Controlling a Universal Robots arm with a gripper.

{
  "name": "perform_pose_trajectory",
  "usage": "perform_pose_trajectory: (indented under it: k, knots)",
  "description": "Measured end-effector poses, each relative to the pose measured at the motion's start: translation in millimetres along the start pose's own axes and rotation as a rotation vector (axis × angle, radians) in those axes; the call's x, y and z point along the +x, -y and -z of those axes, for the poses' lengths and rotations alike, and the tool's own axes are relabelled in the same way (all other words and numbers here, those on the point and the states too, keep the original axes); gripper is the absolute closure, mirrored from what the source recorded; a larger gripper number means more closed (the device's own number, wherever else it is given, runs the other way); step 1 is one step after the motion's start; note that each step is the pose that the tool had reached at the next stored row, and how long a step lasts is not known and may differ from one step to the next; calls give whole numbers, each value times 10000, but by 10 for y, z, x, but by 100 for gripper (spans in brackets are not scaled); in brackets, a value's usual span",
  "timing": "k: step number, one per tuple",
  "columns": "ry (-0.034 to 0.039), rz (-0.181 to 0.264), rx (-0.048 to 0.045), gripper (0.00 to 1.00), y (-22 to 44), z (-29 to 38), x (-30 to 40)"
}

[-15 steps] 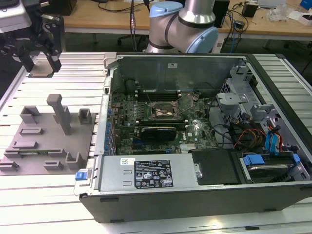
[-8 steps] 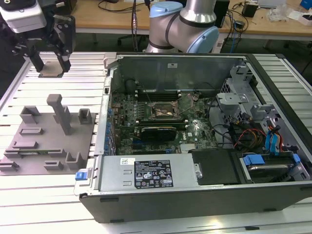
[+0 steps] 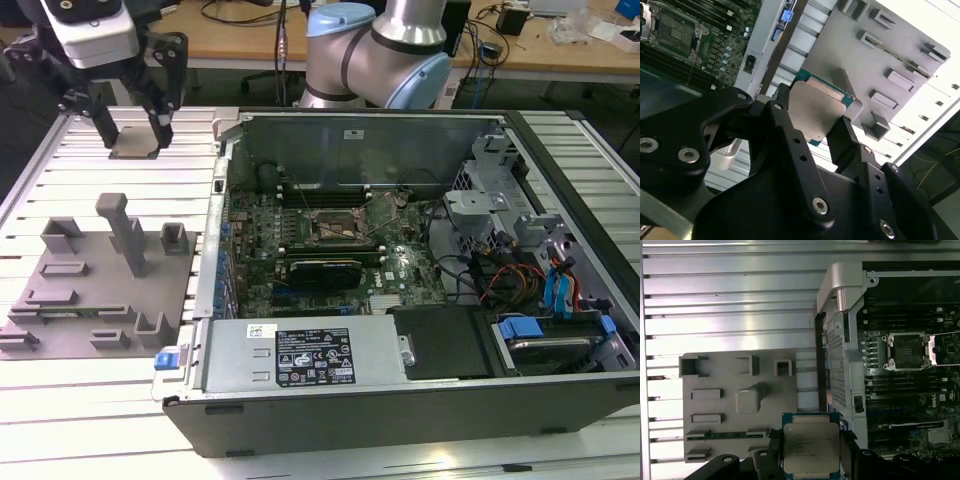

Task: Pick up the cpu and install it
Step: 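Pick up the cpu and move it towards the insertion slot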

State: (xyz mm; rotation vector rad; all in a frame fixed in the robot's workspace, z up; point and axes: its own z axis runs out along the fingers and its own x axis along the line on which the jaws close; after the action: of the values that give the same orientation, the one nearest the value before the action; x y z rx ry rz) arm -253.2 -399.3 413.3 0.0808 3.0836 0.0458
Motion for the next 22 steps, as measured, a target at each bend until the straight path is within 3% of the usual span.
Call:
perform_pose_trajectory:
  k: [4,7,22]
  knots:
    - [-1,1,0,45,-7,-7,-132]
    - [-1,0,-2,45,-16,-17,-308]
    - [-1,2,-3,45,-38,-42,-747]
